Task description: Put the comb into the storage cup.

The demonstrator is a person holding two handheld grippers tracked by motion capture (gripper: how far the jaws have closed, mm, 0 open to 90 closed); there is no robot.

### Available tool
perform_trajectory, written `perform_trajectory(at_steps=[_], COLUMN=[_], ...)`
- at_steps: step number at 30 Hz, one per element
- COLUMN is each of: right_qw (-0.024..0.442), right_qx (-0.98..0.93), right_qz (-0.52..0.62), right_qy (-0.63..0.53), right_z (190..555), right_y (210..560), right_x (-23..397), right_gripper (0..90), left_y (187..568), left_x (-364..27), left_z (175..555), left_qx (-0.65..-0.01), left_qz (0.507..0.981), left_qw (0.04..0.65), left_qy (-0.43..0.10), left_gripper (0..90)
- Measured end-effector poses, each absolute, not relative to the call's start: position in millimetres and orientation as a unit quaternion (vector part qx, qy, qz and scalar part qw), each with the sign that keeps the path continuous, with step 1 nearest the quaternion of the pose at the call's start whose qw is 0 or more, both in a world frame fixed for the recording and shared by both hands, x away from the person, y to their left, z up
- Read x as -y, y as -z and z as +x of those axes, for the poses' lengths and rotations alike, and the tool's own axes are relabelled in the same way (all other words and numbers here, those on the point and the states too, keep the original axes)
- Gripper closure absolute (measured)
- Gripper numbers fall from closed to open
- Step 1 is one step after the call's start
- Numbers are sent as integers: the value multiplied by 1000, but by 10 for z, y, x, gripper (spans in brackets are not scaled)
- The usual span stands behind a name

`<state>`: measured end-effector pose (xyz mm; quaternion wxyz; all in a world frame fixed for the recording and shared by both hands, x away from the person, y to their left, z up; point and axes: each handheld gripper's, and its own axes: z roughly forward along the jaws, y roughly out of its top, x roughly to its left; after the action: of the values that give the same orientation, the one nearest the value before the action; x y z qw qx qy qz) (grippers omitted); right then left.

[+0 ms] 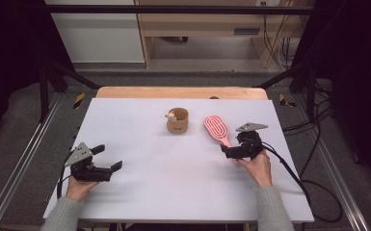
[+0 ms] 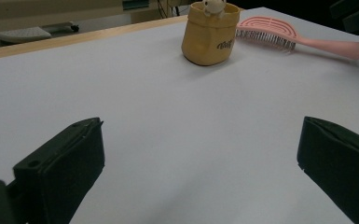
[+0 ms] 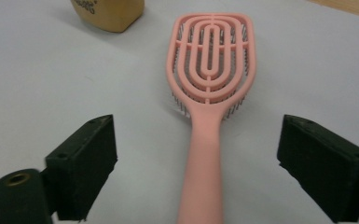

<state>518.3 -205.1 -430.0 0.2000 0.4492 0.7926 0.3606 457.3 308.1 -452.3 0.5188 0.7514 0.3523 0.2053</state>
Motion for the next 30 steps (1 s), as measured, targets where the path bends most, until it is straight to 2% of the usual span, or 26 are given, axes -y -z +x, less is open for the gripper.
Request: perform_trajectory(at_steps=[2,6,30], right_qw=[203,198,197], right_qx=[-791,-795,-807], right_qz=[456,457,463], right_qy=[-353,-345,-308], right_z=[5190,5201,5444], right_y=[4291,4276,4397], right_x=[2058,2067,1965], right_gripper=[40,5,13], left_y=[4524,4525,4533], left_x=[-3080,-3080,-3074], left_z=[4574,4575,4581], left_qx=[-352,-353,-352], left_qz=[752,751,754], left_qw=[518,518,515], left_qy=[-205,-206,-204], left_gripper=[3,3,3])
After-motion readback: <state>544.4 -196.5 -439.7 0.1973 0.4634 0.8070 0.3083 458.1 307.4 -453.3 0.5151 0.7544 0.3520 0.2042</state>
